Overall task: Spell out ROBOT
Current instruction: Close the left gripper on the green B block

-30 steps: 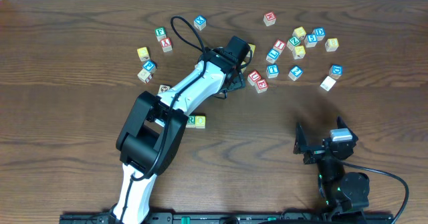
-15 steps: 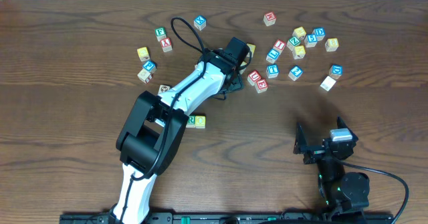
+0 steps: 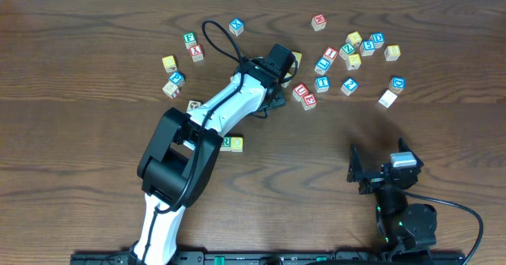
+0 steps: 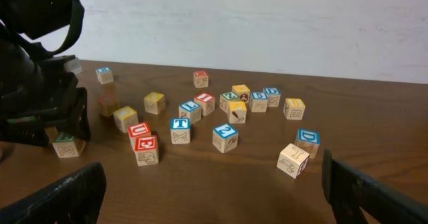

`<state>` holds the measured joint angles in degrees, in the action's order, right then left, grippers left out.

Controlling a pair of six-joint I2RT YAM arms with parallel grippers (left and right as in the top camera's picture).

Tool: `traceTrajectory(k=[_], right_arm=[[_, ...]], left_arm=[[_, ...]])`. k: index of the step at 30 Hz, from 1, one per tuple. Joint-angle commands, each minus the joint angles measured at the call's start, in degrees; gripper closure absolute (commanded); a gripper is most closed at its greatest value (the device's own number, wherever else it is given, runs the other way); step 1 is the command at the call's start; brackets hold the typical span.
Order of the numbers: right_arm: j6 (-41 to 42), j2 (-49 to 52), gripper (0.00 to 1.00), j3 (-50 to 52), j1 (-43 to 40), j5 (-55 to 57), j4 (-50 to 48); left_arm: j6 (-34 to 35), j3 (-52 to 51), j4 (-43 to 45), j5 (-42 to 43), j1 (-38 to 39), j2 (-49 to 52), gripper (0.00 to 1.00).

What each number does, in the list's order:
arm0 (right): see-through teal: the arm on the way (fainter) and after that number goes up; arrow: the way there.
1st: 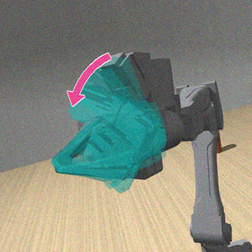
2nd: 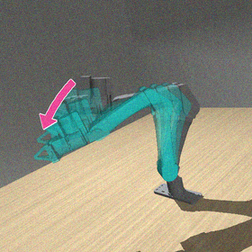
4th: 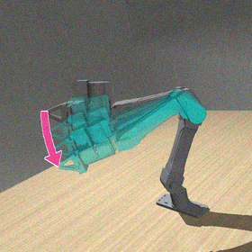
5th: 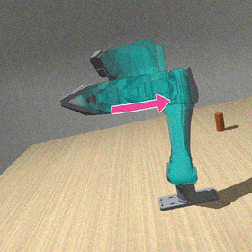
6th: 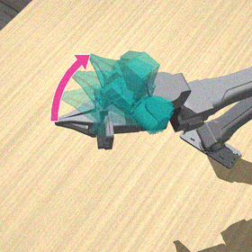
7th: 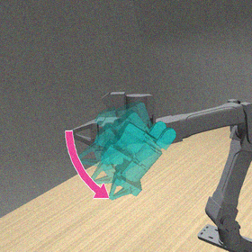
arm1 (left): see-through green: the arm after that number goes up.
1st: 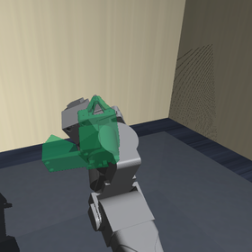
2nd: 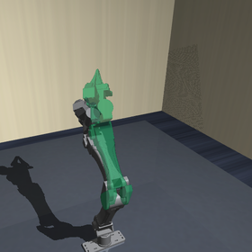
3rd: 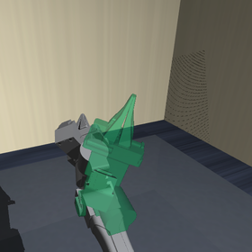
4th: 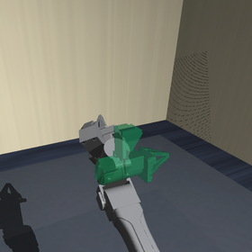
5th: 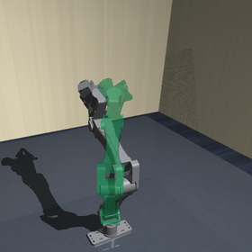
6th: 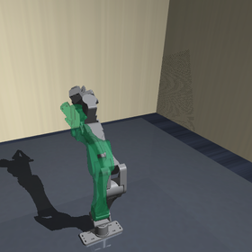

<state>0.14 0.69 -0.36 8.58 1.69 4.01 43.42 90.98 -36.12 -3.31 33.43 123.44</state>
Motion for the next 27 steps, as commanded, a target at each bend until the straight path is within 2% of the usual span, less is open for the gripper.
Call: traceTrajectory(k=[1, 11, 14, 16, 27], right_arm=[[-0.6, -0.3, 0.01, 0.0, -0.3, -0.2, 0.2], [-0.6, -0.3, 0.01, 0.0, -0.3, -0.2, 0.2], [-0.6, -0.3, 0.01, 0.0, -0.3, -0.2, 0.2], [-0.6, -0.3, 0.01, 0.0, -0.3, -0.2, 0.2], [-0.6, -0.3, 0.01, 0.0, -0.3, -0.2, 0.2]], left_arm=[[-0.3, -1.6, 0.2, -0.3, 0.0, 0.9, 0.38], [-0.3, -1.7, 1.1, -0.3, 0.2, 0.9, 0.38], [-0.3, -1.7, 1.1, -0.3, 0.2, 0.9, 0.46], [-0.3, -1.7, 1.1, -0.3, 0.2, 0.9, 0.49], [-0.3, -1.8, 1.2, -0.3, 0.8, 0.9, 0.49]])
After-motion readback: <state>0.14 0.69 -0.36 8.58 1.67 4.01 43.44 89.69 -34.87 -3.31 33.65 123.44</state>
